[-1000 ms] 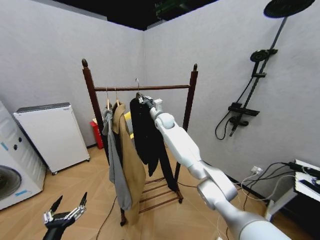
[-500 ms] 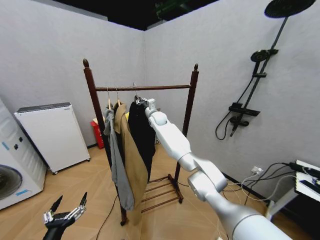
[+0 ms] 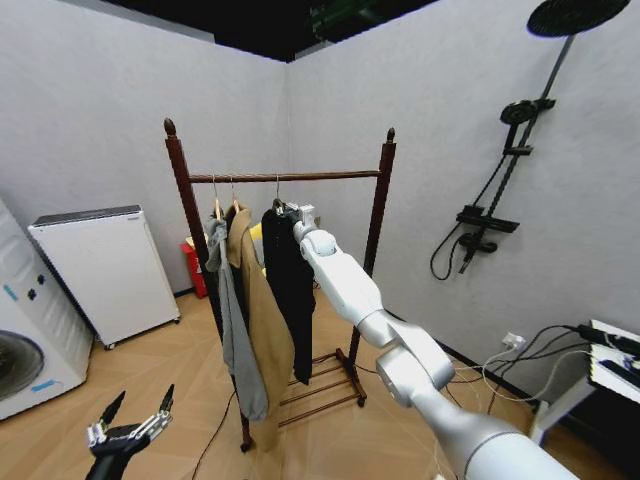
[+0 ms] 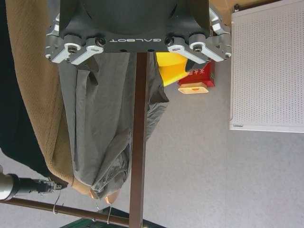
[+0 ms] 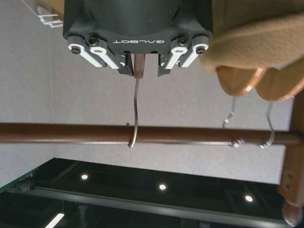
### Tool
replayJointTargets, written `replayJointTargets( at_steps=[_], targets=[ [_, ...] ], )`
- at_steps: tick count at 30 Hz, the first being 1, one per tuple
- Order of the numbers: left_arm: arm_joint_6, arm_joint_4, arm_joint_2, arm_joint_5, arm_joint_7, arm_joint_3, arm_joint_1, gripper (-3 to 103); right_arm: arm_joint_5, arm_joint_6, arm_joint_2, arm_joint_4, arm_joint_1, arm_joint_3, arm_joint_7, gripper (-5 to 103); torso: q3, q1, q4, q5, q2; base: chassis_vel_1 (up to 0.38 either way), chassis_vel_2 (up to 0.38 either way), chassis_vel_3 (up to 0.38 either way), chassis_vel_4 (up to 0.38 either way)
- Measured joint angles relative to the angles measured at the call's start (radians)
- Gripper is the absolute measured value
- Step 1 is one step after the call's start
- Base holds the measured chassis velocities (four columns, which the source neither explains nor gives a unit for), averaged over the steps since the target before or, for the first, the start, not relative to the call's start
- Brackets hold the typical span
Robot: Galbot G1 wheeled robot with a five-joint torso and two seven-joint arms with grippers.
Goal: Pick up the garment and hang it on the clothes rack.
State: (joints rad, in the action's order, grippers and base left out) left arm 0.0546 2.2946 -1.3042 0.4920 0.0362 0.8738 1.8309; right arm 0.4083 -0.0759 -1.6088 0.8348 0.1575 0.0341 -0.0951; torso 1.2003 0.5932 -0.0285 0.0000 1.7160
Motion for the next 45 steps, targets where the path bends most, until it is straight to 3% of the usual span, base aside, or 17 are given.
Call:
replayJointTargets(
  at_steps=[4, 10, 15, 18, 20, 21, 24, 25, 27, 28, 30, 31, 33, 34, 36, 42, 45],
  targets=[
    [0.000, 0.000, 0.000, 0.000, 0.000, 0.000, 0.000, 100, 0.033, -0.013, 0.025, 0.108, -0.045, -0.007, -0.002, 38, 0.000, 0.000, 0.0009, -0.0002, 0.000, 0.000, 0.000, 0.000, 0.000],
    [0.000, 0.000, 0.000, 0.000, 0.000, 0.000, 0.000, 100, 0.107, -0.104, 0.201, 0.507, -0.239, 0.001, 0.055, 61, 0.000, 0.000, -0.0004, 0.0003, 0.000, 0.000, 0.000, 0.000, 0.000],
    [0.000, 0.000, 0.000, 0.000, 0.000, 0.000, 0.000, 100, 0.103, -0.143, 0.301, 0.692, -0.368, 0.054, 0.109, 77, 0.000, 0.000, 0.0001, 0.0005, 0.000, 0.000, 0.000, 0.000, 0.000],
    [0.000, 0.000, 0.000, 0.000, 0.000, 0.000, 0.000, 100, 0.127, -0.178, 0.382, 0.866, -0.528, 0.120, 0.151, 88, 0.000, 0.000, 0.0003, 0.0003, 0.000, 0.000, 0.000, 0.000, 0.000],
    [0.000, 0.000, 0.000, 0.000, 0.000, 0.000, 0.000, 100, 0.113, -0.179, 0.477, 1.035, -0.744, 0.224, 0.167, 97, 0.000, 0.000, 0.0000, 0.0006, 0.000, 0.000, 0.000, 0.000, 0.000],
    [0.000, 0.000, 0.000, 0.000, 0.000, 0.000, 0.000, 100, 0.113, -0.179, 0.477, 1.035, -0.744, 0.224, 0.167, 97, 0.000, 0.000, 0.0000, 0.0006, 0.000, 0.000, 0.000, 0.000, 0.000],
    [0.000, 0.000, 0.000, 0.000, 0.000, 0.000, 0.000, 100, 0.073, -0.140, 0.537, 1.216, -1.066, 0.369, 0.180, 100, 0.000, 0.000, -0.0006, 0.0008, 0.000, 0.000, 0.000, 0.000, 0.000],
    [0.000, 0.000, 0.000, 0.000, 0.000, 0.000, 0.000, 100, 0.073, -0.140, 0.537, 1.216, -1.066, 0.369, 0.180, 100, 0.000, 0.000, -0.0006, 0.0008, 0.000, 0.000, 0.000, 0.000, 0.000],
    [0.000, 0.000, 0.000, 0.000, 0.001, 0.000, 0.000, 100, 0.028, -0.100, 0.492, 1.341, -1.314, 0.481, 0.163, 100, 0.000, 0.000, -0.0003, 0.0001, 0.000, 0.000, 0.000, 0.000, 0.000],
    [0.000, 0.000, 0.000, 0.000, 0.001, 0.000, 0.000, 100, 0.028, -0.100, 0.492, 1.341, -1.314, 0.481, 0.163, 100, 0.000, 0.000, -0.0003, 0.0001, 0.000, 0.000, 0.000, 0.000, 0.000],
    [0.000, 0.000, 0.000, 0.000, 0.000, 0.000, 0.000, 100, -0.039, -0.037, 0.410, 1.411, -1.517, 0.554, 0.129, 100, 0.000, 0.000, -0.0001, 0.0006, 0.000, 0.000, 0.000, 0.000, 0.000],
    [0.000, 0.000, 0.000, 0.000, 0.000, 0.000, 0.000, 100, -0.039, -0.037, 0.410, 1.411, -1.517, 0.554, 0.129, 100, 0.000, 0.000, -0.0001, 0.0006, 0.000, 0.000, 0.000, 0.000, 0.000],
    [0.000, 0.000, 0.000, 0.000, 0.000, 0.000, 0.000, 100, -0.105, 0.079, 0.341, 1.452, -1.701, 0.633, 0.087, 100, 0.000, 0.000, 0.0001, -0.0002, 0.000, 0.000, 0.000, 0.000, 0.000],
    [0.000, 0.000, 0.000, 0.000, 0.000, 0.000, 0.000, 100, -0.105, 0.079, 0.341, 1.452, -1.701, 0.633, 0.087, 100, 0.000, 0.000, 0.0001, -0.0002, 0.000, 0.000, 0.000, 0.000, 0.000],
    [0.000, 0.000, 0.000, 0.000, 0.000, 0.000, 0.000, 100, -0.117, 0.191, 0.315, 1.460, -1.858, 0.677, 0.076, 100, 0.000, 0.000, -0.0001, -0.0002, 0.000, 0.000, 0.000, 0.000, 0.000],
    [0.000, 0.000, 0.000, 0.000, 0.000, 0.000, 0.000, 100, -0.147, 0.310, 0.293, 1.439, -1.979, 0.677, 0.084, 100, 0.000, 0.000, 0.0003, 0.0001, 0.000, 0.000, 0.000, 0.000, 0.000],
    [0.000, 0.000, 0.000, 0.000, 0.000, 0.000, 0.000, 100, -0.152, 0.314, 0.284, 1.439, -1.989, 0.666, 0.087, 100, 0.000, 0.000, 0.0003, 0.0000, 0.000, 0.000, 0.000, 0.000, 0.000]
  ],
)
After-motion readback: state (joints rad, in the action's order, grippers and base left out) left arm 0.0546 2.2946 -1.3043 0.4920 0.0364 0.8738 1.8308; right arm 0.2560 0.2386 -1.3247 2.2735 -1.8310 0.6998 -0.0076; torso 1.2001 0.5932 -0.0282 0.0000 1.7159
